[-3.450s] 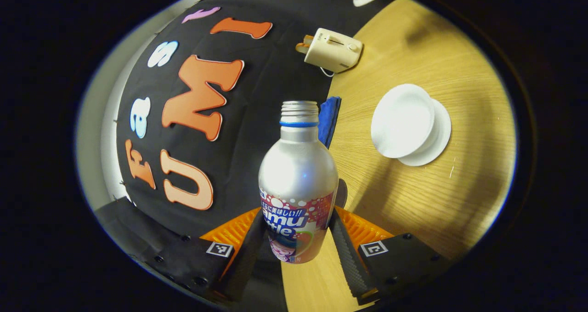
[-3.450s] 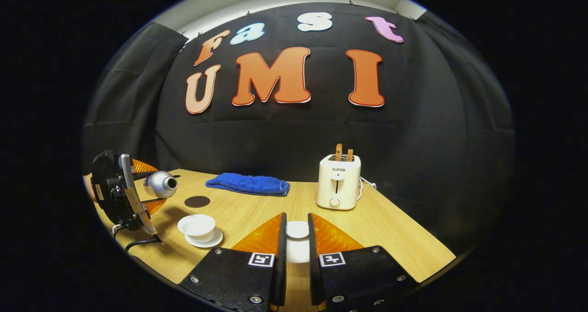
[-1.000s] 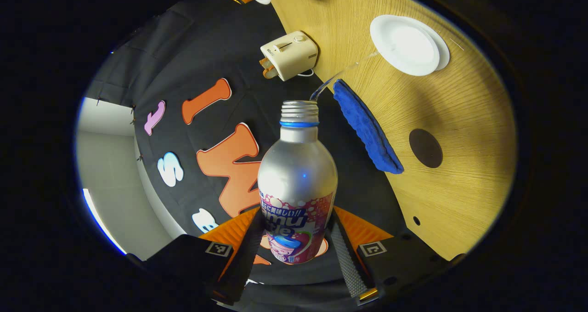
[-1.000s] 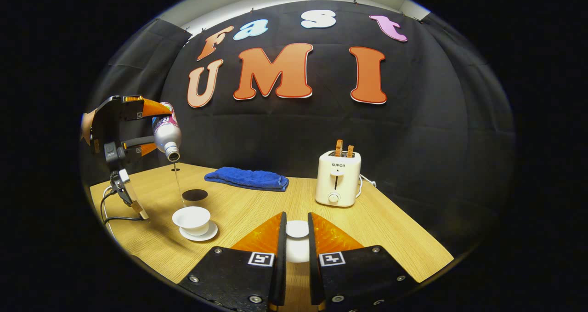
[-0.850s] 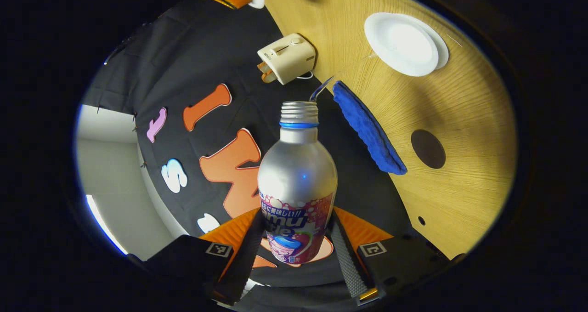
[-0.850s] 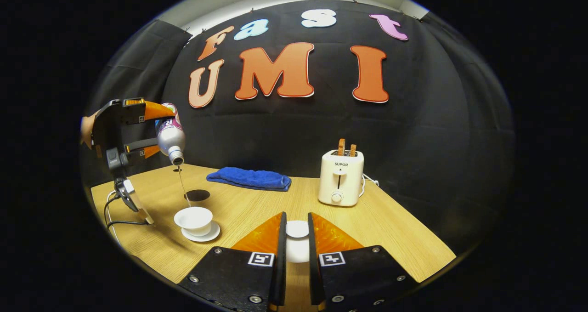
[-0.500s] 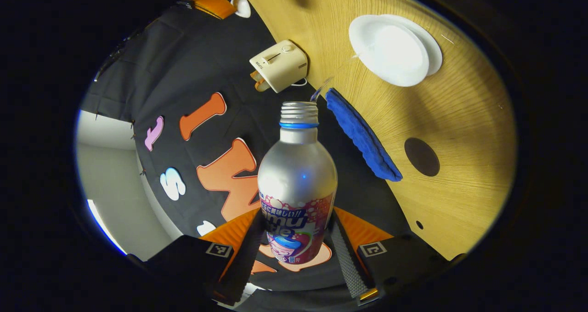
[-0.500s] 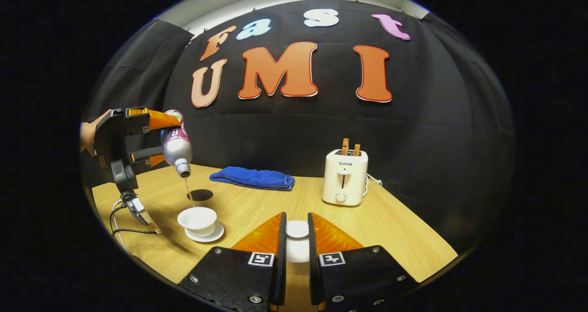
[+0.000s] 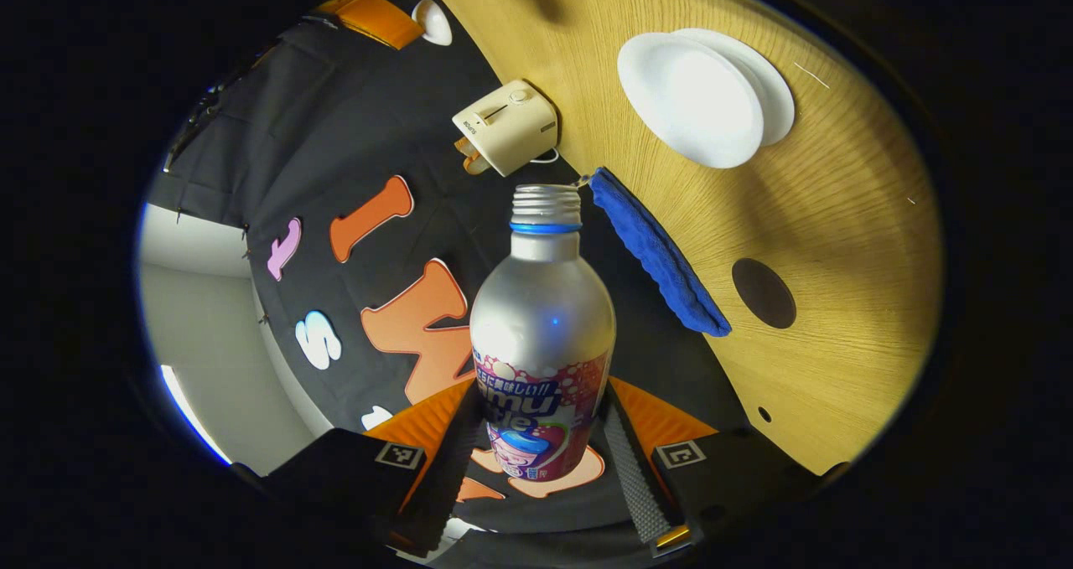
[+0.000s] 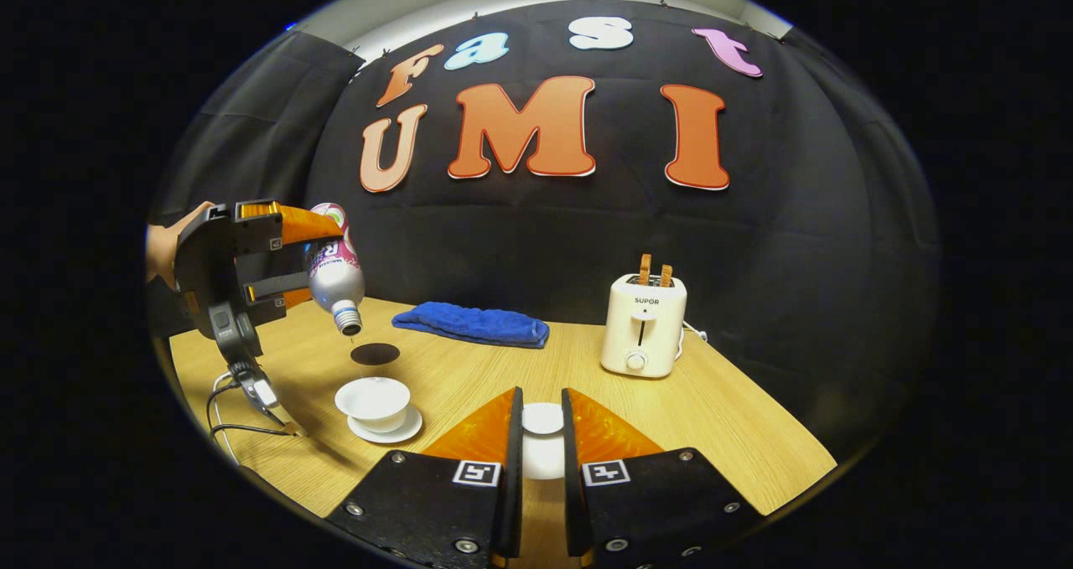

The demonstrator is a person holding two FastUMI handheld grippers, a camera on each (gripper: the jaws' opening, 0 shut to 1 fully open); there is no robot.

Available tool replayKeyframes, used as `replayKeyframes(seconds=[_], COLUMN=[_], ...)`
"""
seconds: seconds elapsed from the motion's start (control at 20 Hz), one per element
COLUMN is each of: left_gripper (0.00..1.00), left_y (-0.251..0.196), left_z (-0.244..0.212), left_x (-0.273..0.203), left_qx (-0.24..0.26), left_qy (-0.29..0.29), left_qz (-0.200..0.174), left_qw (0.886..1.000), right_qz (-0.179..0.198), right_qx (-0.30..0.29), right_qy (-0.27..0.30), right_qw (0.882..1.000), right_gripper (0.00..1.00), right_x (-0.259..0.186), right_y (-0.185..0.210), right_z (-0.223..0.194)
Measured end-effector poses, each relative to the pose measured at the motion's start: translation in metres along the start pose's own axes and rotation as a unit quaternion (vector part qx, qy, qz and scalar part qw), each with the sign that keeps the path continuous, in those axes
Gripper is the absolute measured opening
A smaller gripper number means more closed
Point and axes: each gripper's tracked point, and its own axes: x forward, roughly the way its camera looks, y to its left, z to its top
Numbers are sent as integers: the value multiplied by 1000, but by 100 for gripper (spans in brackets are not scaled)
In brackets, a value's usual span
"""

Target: Open the teacup lid with one hand, grasp the water bottle and pour water into the teacup with the other hand; after pouring, place the water bottle on the coaster and then close the teacup lid.

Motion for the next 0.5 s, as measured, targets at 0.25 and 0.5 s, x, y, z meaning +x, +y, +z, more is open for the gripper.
replayKeyframes(seconds=[0.25, 0.5], left_gripper=[82, 81], left_y=[17, 49], left_z=[-12, -40], left_x=[-3, -6], left_qx=[-74, -199], left_qy=[4, 27], left_qz=[32, 94], left_qw=[997, 975], right_qz=[14, 18], right_qx=[4, 10], right_qy=[0, -9], right_qw=[1000, 1000], right_gripper=[22, 22], right_x=[1, 5], right_y=[11, 20], right_z=[4, 15])
